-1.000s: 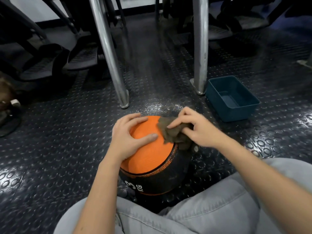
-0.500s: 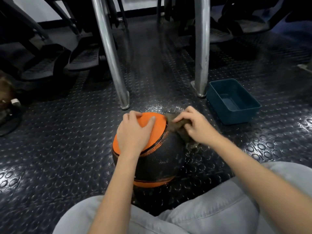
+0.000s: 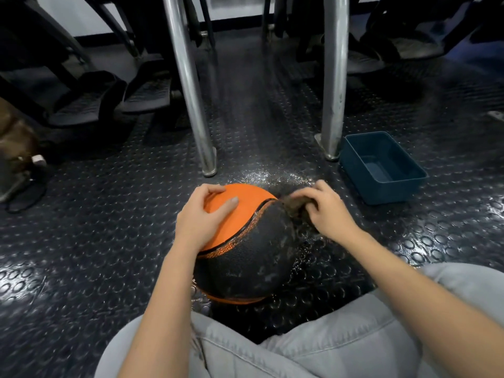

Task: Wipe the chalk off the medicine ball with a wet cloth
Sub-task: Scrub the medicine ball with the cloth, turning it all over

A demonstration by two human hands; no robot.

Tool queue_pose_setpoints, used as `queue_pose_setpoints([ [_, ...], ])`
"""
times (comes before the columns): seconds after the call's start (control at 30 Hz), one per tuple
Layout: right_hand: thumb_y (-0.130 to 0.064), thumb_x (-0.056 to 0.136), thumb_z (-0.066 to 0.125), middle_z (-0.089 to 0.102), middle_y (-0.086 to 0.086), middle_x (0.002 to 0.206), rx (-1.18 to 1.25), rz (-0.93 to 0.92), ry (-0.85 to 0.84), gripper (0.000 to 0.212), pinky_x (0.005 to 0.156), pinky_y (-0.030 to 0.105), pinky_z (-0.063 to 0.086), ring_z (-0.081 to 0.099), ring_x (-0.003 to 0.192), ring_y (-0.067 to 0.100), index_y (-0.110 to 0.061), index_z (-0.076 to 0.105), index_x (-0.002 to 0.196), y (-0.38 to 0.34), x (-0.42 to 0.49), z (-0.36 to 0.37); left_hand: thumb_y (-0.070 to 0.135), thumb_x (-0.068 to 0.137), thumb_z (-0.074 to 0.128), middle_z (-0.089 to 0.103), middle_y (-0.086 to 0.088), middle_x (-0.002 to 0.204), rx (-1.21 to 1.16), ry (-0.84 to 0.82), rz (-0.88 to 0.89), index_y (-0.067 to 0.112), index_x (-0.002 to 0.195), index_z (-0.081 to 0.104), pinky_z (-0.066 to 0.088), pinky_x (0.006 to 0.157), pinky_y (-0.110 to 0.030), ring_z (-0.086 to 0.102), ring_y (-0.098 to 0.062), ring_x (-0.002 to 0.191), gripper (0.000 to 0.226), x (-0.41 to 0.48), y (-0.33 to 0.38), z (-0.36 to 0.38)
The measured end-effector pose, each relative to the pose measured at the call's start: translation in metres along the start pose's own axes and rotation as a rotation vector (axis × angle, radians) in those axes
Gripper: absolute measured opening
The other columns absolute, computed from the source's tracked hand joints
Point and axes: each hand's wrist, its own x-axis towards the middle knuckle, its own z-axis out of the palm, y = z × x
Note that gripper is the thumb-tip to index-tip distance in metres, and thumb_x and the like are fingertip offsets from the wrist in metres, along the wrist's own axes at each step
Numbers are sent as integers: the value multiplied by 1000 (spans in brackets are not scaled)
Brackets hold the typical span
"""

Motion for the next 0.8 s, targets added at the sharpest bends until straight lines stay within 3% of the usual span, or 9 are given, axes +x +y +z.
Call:
queue_pose_setpoints([
  [0.1, 7, 83, 44, 46, 3, 94, 175, -271, 188, 38, 84, 10, 37, 46, 89, 9, -12, 67, 107, -30, -8, -2, 44, 83, 66, 49, 29, 112, -34, 3, -4, 37, 107, 57, 26, 89, -25, 42, 3, 103, 27, -1, -6, -1],
  [0.17, -1, 85, 41, 48, 7, 97, 134, -360, 98, 34, 83, 16, 39, 48, 90, 15, -10, 65, 106, -31, -16, 9, 44, 83, 66, 49, 30, 111, -32, -9, 7, 37, 108, 57, 26, 89, -25, 42, 3, 103, 28, 0, -3, 0],
  [0.27, 0, 91, 42, 46, 5, 102, -31, -111, -55, 34, 75, 34, 45, 51, 93, 26, -16, 64, 110, -5, -5, 12, 45, 83, 66, 49, 29, 116, -17, -33, 20, 36, 111, 57, 25, 89, -24, 41, 3, 106, 30, 2, 1, 2],
  [0.33, 2, 90, 43, 44, 4, 101, -136, 8, -69, 38, 72, 37, 46, 51, 94, 28, -20, 64, 113, 7, -1, 7, 46, 82, 66, 50, 29, 118, -18, -39, 26, 37, 111, 57, 25, 90, -26, 41, 2, 108, 32, 1, -1, 2],
  [0.47, 2, 89, 43, 43, 4, 96, 161, -203, 181, 36, 75, 19, 41, 46, 87, 13, -15, 64, 112, -23, -7, -1, 45, 80, 69, 51, 30, 114, -65, -32, 19, 39, 108, 58, 30, 89, -27, 45, 0, 107, 31, -1, -10, -3],
  [0.53, -4, 90, 40, 45, 7, 98, 173, -288, 114, 33, 79, 20, 42, 47, 88, 13, -12, 64, 110, -29, -16, 10, 44, 80, 69, 51, 30, 114, -67, -40, 23, 39, 107, 58, 30, 88, -28, 45, -1, 107, 30, -1, -10, -3],
  [0.67, -2, 92, 43, 45, 6, 104, -173, 40, -63, 36, 78, 43, 48, 54, 93, 30, -21, 63, 116, 3, -1, 9, 46, 81, 68, 49, 36, 109, -44, -46, 41, 41, 106, 56, 27, 91, -25, 42, 12, 98, 29, 0, -5, 0],
  [0.73, 1, 90, 45, 43, 6, 99, -87, 18, 118, 38, 78, 40, 48, 53, 88, 24, -19, 64, 116, 0, 6, -1, 46, 81, 68, 48, 35, 109, -27, -44, 44, 39, 109, 56, 26, 91, -24, 42, 10, 99, 31, 0, -6, 1],
  [0.8, 2, 87, 44, 43, 7, 94, 111, -164, 288, 37, 78, 25, 44, 47, 84, 16, -14, 64, 114, -20, 2, -6, 45, 80, 68, 48, 36, 108, -28, -36, 38, 39, 110, 56, 26, 91, -25, 44, 10, 98, 32, -1, -8, 0],
])
